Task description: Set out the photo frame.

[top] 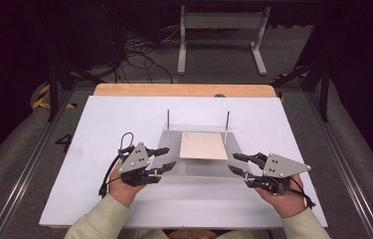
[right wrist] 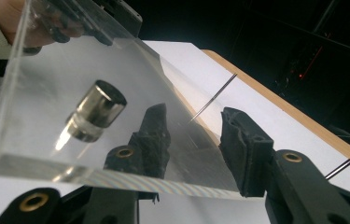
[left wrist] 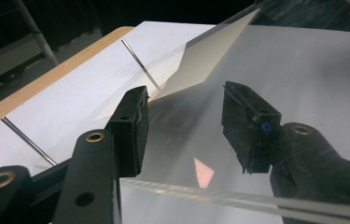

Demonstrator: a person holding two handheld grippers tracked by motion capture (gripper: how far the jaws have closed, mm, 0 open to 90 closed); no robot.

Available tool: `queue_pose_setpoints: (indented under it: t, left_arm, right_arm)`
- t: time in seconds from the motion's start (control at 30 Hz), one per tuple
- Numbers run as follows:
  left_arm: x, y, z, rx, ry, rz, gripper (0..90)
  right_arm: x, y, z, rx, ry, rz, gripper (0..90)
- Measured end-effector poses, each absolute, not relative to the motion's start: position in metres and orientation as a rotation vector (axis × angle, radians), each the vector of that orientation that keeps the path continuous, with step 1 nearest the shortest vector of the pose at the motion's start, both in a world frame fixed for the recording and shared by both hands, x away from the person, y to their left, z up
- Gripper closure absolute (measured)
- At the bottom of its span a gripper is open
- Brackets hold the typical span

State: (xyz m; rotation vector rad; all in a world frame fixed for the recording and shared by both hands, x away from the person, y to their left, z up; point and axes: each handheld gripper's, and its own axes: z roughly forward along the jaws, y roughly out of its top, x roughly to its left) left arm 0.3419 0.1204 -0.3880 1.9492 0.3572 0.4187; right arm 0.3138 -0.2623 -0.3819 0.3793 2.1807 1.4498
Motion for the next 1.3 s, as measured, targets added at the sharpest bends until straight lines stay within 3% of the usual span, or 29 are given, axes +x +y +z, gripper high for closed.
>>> queue_pose_setpoints:
  t: [0.9, 1.3]
  left_arm:
    - [0.291, 0.128, -0.331, 1.934, 0.318, 0.308, 59.8]
    - [0.293, 0.131, -0.307, 1.873, 0.305, 0.350, 61.7]
  right_arm:
    - [0.275, -0.268, -0.320, 0.385, 2.294, 1.543, 65.0]
    - [0.270, -0.269, -0.303, 0.340, 2.135, 1.622, 65.5]
